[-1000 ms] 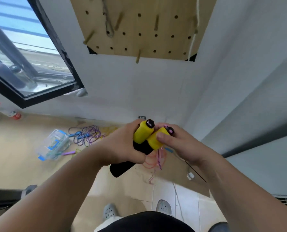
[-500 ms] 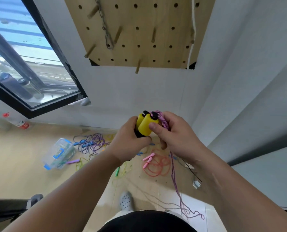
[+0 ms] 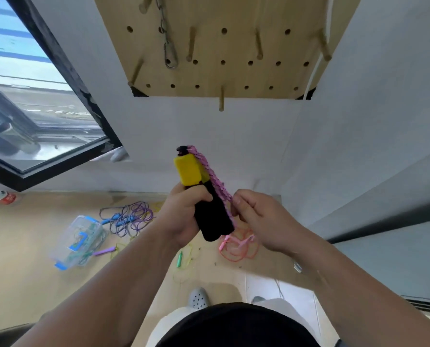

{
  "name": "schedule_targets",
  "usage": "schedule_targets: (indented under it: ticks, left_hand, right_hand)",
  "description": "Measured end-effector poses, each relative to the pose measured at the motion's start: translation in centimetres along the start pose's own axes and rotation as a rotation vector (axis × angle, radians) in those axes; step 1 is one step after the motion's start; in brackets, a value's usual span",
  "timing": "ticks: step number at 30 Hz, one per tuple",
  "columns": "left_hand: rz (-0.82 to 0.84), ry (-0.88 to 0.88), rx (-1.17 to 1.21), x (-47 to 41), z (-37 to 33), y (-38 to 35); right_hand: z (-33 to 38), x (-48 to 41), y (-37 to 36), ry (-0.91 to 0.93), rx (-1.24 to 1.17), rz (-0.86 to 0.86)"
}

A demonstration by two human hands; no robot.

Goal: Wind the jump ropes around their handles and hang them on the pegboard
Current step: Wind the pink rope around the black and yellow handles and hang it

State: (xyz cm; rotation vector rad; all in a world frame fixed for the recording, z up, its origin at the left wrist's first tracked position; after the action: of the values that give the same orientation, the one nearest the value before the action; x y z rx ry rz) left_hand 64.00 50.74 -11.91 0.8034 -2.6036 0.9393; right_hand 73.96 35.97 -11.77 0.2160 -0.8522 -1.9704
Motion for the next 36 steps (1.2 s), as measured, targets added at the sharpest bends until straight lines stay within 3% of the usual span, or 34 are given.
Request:
schedule_targets:
  ticks: [2,6,12,18,21,24,27,31,36]
  left_hand:
    - [-0.018,0.017,0.174,-1.2,-0.6,-0.1]
    - [0.002,-0.016,0.111,-2.7,-1.6,-1.3]
    - [-0.265,-0.136,0.226,-4.4,-2.0,-3.2]
    - [-0.189,-0.235,0.317,-4.0,-3.5,-2.9]
    - [-0.121,-0.262,0.298,-3.4,-4.1,-2.9]
    - [-0.096,-0.265,0.353,-3.0,-4.5,-2.9]
    - [-0.088,-0.289,0.398,-2.7,-4.5,-2.5]
    - [-0.090,-0.332,0.293,-2.3,-4.5,-2.4]
    - [-0.163,-0.239,0.162,-2.3,-4.4,-2.3]
  right_hand:
    - [-0.1,-1.3,-1.2,0.000,0.060,-0.004]
    - [0.5,-3.0,-1.2,0.096,0.193,0.000]
    - [0.9,-4.6,1.0,0.221,0.315,-0.030]
    - [0.7,-4.8,1.7,-0.002,-0.139,-0.105]
    - [1.6,-4.4,1.1,-0.119,-0.230,0.019]
    - [2.4,-4.9,0.8,-0.123,-0.306,0.123]
    - [3.0,-5.5,0.6,-0.086,-0.379,0.100]
    - [3.4,-5.2,-0.1,0.013,-0.272,0.027]
    - [2.9,-4.8,-0.2,0.083,-0.046,0.049]
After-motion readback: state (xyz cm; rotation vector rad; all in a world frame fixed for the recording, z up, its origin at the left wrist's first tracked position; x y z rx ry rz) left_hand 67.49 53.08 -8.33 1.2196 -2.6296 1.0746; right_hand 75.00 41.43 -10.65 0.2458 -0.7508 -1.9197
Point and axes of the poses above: each hand's wrist, its own x-axis away from the middle knuckle, its own y-axis out of the back of the hand, z = x × y, the point moved 1 cm from there along -x, towards the middle knuckle, and after that the axes turned 5 degrees about x, right-handed, at the moved point
